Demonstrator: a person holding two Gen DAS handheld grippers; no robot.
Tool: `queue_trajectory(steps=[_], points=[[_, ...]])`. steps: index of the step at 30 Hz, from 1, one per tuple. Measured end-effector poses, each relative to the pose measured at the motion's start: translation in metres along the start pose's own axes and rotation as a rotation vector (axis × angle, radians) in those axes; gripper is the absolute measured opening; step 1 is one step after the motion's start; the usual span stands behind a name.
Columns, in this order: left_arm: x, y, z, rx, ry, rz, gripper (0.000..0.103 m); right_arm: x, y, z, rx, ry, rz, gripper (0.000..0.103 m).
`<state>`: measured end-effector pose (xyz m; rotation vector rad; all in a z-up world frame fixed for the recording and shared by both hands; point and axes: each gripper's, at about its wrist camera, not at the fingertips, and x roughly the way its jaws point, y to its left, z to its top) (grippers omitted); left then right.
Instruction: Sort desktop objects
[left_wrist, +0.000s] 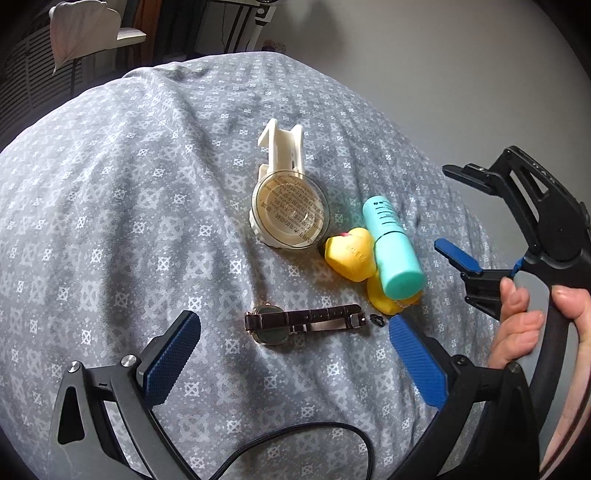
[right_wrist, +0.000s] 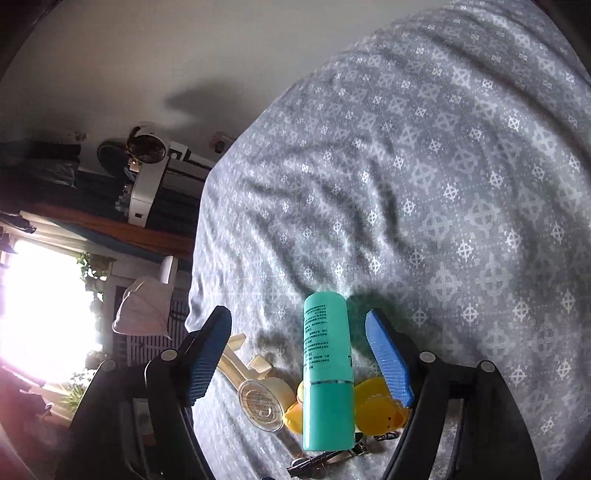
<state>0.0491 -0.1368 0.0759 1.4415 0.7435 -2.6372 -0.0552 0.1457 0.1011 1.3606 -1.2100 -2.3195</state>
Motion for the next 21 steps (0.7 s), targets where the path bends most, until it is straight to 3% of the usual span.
queue_trajectory(steps=[5, 8, 15, 18, 21], points=[[-0.010, -0.026, -0.005, 0.119, -0.043, -0.026, 0.103, -0.078, -0.015, -0.015, -0.112, -0.092, -0.123, 0.076], [-0.019, -0.052, -0.016, 0.242, -0.073, -0.049, 0.103, -0.135, -0.044, -0.036, -0.202, -0.124, -0.259, 0.078], [-0.036, -0.107, -0.048, 0.489, -0.112, -0.081, 0.103, -0.252, -0.136, -0.101, -0.417, -0.098, -0.595, 0.089], [-0.036, -0.133, -0.066, 0.581, -0.112, -0.080, 0.103, -0.278, -0.176, -0.124, -0.471, -0.084, -0.661, 0.089], [-0.031, -0.158, -0.095, 0.667, -0.072, -0.099, 0.103, -0.293, -0.210, -0.135, -0.447, -0.096, -0.694, 0.089]])
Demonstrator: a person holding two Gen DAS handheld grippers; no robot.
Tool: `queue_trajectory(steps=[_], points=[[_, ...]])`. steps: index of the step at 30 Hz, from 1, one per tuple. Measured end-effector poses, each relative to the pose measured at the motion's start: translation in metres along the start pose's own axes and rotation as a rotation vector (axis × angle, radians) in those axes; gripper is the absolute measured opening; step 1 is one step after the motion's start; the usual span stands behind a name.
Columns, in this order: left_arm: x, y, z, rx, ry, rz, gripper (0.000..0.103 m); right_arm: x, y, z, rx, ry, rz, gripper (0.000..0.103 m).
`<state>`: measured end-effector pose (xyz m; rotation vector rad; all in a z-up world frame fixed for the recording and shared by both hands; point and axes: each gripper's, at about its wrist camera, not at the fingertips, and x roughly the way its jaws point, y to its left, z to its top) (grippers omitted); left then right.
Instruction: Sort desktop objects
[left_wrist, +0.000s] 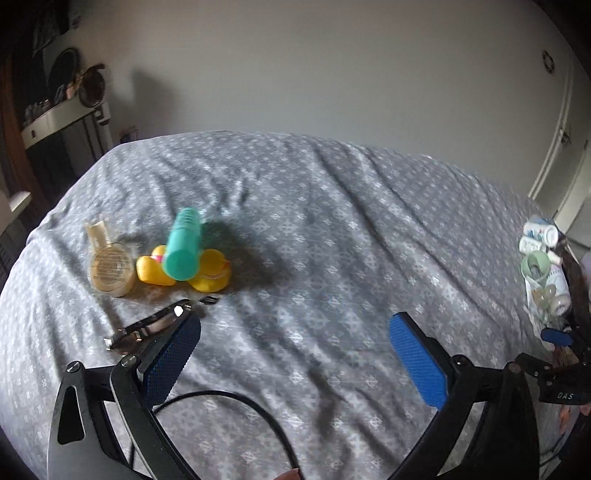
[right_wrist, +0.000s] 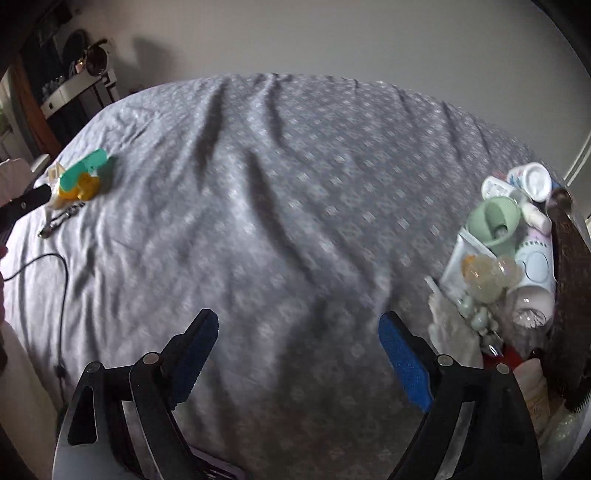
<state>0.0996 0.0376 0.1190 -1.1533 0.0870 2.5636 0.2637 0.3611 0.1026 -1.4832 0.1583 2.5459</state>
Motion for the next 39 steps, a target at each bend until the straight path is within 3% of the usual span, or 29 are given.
queue_trajectory(steps=[3, 7, 8, 9, 10, 13, 16, 39], points=[[0.016, -0.031, -0.014, 0.031, 0.040, -0.006, 0.103, 0.009, -0.026, -0.021, 0.059, -0.019, -0.020, 0.089], [0.058, -0.049, -0.031, 0.057, 0.147, 0.064, 0.103, 0.021, -0.033, -0.041, 0.069, -0.024, -0.033, 0.089], [0.066, -0.048, -0.036, 0.038, 0.166, 0.079, 0.103, 0.021, -0.030, -0.042, 0.055, -0.037, -0.045, 0.093], [0.075, -0.046, -0.040, 0.016, 0.183, 0.100, 0.103, 0.021, -0.027, -0.042, 0.044, -0.042, -0.062, 0.103], [0.083, -0.042, -0.045, -0.007, 0.195, 0.121, 0.103, 0.026, -0.025, -0.043, 0.047, -0.044, -0.071, 0.103], [0.081, -0.043, -0.052, -0.054, 0.100, 0.161, 0.103, 0.031, -0.020, -0.045, 0.030, -0.098, -0.096, 0.103], [0.080, -0.049, -0.057, -0.029, 0.069, 0.197, 0.103, 0.031, -0.021, -0.045, 0.038, -0.104, -0.087, 0.103], [0.082, -0.047, -0.056, -0.043, 0.069, 0.194, 0.103, 0.030, -0.019, -0.046, 0.039, -0.113, -0.084, 0.103]])
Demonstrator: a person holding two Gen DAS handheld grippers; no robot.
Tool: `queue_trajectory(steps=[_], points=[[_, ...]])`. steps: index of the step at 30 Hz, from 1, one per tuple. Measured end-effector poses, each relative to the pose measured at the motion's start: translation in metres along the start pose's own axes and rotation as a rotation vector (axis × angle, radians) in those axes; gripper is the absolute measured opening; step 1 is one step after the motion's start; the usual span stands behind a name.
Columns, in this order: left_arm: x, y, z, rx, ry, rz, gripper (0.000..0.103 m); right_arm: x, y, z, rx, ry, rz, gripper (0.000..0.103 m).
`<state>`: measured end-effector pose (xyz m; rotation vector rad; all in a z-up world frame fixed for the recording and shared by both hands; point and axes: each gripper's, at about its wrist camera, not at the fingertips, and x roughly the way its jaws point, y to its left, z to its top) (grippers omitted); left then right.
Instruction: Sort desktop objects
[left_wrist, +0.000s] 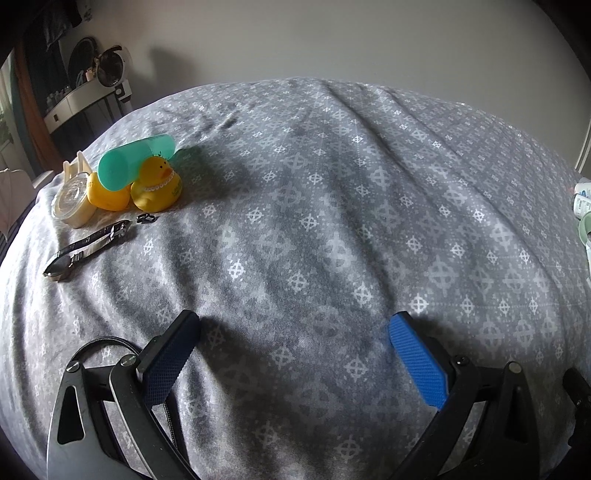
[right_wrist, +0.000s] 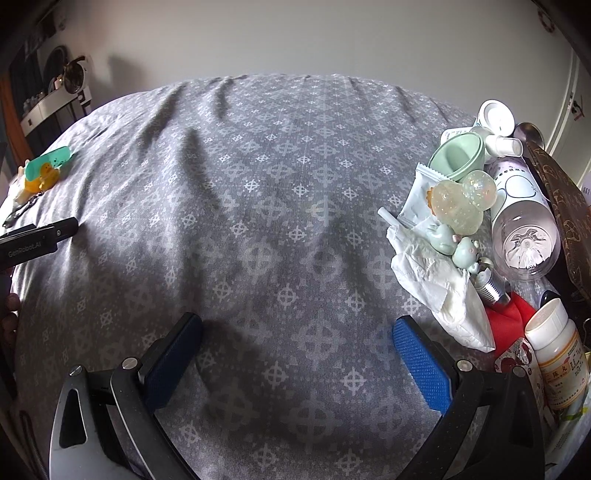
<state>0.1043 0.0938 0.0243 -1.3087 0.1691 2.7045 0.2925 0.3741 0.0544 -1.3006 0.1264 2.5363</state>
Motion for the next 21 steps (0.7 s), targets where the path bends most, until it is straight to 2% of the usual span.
queue_trajectory(steps=[21], points=[[-0.0006, -0.0005, -0.0005, 0.004, -0.003, 0.006, 0.103, -0.0005, 0.0006, 0.0001, 0.000, -0.001, 0.000, 0.103]])
